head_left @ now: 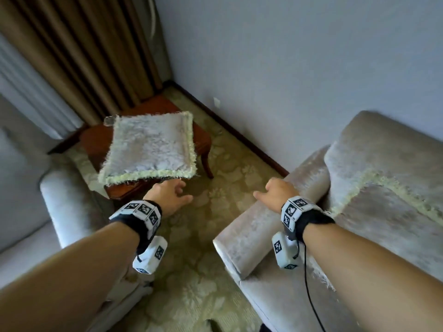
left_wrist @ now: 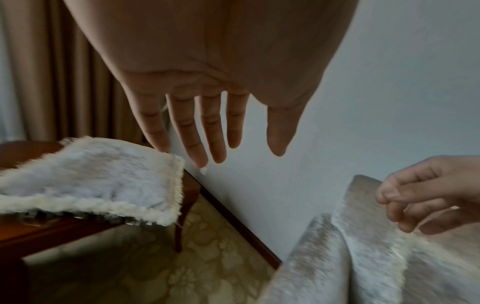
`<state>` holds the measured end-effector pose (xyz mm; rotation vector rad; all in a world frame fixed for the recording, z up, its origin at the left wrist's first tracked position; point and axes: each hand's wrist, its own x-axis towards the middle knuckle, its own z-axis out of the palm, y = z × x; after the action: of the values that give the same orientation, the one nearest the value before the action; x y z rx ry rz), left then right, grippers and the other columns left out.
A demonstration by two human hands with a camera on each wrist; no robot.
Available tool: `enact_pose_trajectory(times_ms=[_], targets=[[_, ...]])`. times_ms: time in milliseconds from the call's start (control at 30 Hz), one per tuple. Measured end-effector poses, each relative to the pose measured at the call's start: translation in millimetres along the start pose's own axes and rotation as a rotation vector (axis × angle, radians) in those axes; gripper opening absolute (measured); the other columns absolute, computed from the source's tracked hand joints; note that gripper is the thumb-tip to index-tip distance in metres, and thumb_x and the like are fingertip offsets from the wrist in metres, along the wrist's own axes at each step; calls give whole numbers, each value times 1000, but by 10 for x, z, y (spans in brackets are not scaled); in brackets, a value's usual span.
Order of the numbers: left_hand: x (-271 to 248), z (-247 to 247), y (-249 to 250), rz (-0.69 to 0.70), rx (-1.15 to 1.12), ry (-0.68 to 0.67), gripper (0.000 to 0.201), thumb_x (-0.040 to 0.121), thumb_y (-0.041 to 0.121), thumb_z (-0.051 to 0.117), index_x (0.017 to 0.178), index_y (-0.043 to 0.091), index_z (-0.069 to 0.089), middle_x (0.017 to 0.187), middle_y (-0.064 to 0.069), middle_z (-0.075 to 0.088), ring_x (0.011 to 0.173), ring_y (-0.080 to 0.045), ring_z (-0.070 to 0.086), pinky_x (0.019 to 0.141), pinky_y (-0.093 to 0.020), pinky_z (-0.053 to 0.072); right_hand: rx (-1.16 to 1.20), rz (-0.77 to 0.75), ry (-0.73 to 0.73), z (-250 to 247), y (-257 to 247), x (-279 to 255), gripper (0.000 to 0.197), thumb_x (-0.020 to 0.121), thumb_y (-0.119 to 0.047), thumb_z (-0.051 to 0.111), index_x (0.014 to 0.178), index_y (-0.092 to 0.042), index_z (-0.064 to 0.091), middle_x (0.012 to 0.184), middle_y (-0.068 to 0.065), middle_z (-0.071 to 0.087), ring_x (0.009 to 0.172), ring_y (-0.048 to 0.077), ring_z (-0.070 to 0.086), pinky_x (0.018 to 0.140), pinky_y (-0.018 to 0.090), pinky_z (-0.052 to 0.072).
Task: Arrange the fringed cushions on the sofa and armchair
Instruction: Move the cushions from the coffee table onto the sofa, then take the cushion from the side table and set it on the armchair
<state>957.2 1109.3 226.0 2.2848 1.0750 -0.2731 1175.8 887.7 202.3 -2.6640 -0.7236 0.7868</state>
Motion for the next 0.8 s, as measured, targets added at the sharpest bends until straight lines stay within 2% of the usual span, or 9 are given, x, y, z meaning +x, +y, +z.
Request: enact_pose_trajectory(times_ms=[67,200,300,400,500,567,633,733,800], targets=[[-109,-303,-464,-53,-6,45,57,85,55,69,134,29,56,121,7,67,108,-17,64,96,-36,53,-46,-55,-10,136,-469,4,45,84,-59,68,100,-17,64,107,9,71,103,32,67,77,32,47],[-200,-737,-1191,-151,-39,104,59,86,56,68,136,28,56,122,7,67,110,-17,64,99,-38,52,-142,-153,-49,360,-1255,42,57,86,-64,64,117,-16,64,115,8,68,107,30,64,77,34,44],[-141,-919,-1503,-187,-34,134,59,87,56,66,137,27,56,125,6,67,112,-18,64,101,-37,50,-195,-214,-39,459,-1672,218,67,82,-77,55,112,-17,62,110,6,67,98,29,65,74,36,47],[35,-1027,-1666,-207,-28,112,61,85,63,64,136,30,56,126,7,67,113,-18,64,100,-38,51,-219,-241,-64,513,-1946,512,68,80,-85,46,93,-19,54,96,4,63,86,27,65,67,35,47],[359,-1161,-1758,-221,19,54,69,81,73,58,136,32,54,125,7,67,115,-18,63,100,-36,50,-266,-255,-120,565,-2150,936,73,73,-93,35,82,-21,48,88,5,56,79,27,63,59,34,40],[644,-1282,-1790,-242,44,35,70,81,77,55,134,32,55,121,8,68,114,-18,62,97,-35,50,-275,-266,-165,582,-2269,1284,77,73,-94,32,80,-19,48,83,5,55,79,26,62,59,35,40],[945,-1402,-1821,-281,34,28,71,80,80,51,133,33,54,117,10,69,113,-19,62,97,-36,50,-264,-267,-191,579,-2376,1625,74,74,-95,30,70,-21,40,75,2,51,76,25,61,63,36,41],[1355,-1593,-1834,-306,54,11,70,83,79,47,135,33,53,122,10,68,116,-19,61,101,-38,48,-243,-261,-234,543,-2533,2045,72,73,-97,27,64,-25,29,65,-4,39,60,20,50,62,35,44],[1601,-1737,-1830,-310,69,10,68,86,77,44,136,33,52,126,8,66,117,-19,60,102,-39,47,-254,-261,-265,511,-2633,2282,77,64,-103,21,63,-26,24,62,-5,34,52,16,41,62,34,45]])
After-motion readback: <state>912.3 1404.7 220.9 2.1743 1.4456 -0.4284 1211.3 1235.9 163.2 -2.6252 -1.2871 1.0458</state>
